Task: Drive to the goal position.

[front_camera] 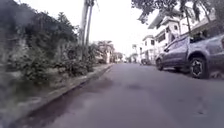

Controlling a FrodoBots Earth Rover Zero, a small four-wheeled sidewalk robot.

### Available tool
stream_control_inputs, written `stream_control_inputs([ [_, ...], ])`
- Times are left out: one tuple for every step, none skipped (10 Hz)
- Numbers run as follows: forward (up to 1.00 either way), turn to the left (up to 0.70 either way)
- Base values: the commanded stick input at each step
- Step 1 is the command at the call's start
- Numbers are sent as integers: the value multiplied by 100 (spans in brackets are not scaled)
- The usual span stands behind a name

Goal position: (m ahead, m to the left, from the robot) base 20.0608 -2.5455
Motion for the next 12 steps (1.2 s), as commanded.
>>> stream_control_inputs([
  [100, 0],
  [100, 0],
  [100, 0],
  [100, -19],
  [100, -40],
  [100, -40],
  [100, -40],
  [100, -40],
  [100, -23],
  [100, 0],
  [100, 0],
  [100, 0],
])
